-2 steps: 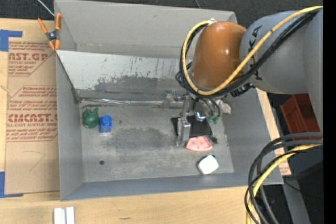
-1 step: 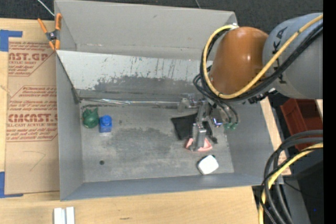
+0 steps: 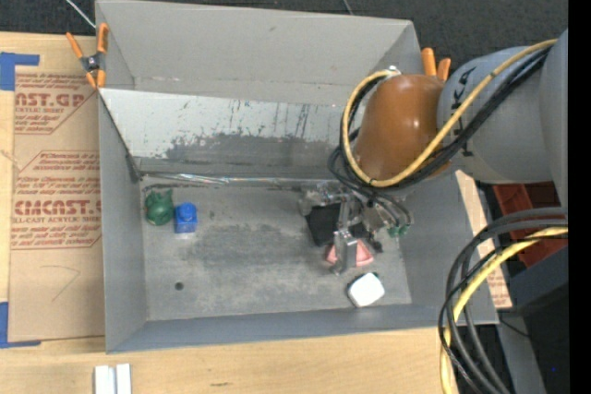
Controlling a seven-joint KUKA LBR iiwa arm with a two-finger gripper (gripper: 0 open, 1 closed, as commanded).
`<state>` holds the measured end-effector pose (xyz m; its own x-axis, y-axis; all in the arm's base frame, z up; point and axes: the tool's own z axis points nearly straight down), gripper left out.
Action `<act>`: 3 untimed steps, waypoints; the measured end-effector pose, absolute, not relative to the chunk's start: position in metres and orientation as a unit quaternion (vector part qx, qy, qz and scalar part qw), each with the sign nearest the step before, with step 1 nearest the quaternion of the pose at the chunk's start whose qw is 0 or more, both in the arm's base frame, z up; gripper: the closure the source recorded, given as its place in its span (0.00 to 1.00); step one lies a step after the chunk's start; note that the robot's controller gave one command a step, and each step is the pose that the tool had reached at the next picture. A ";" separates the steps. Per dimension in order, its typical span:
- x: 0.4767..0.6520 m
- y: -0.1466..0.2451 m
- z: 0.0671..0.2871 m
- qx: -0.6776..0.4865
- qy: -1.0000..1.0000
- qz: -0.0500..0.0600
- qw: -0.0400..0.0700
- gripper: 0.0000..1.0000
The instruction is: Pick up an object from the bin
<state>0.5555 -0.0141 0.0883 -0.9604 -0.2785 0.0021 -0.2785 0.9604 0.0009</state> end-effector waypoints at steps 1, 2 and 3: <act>0.527 -0.070 0.100 -0.004 -1.000 -0.001 -0.001 0.00; 0.567 -0.083 0.069 0.051 -0.999 0.000 0.000 0.00; 0.494 -0.077 0.076 -0.045 -0.999 0.000 -0.021 1.00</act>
Offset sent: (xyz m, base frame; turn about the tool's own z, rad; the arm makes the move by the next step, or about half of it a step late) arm 0.0114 -0.0697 -0.0183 0.1813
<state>0.4944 -0.0774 0.0761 -0.9951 0.0890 -0.0428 0.0890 0.9960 0.0017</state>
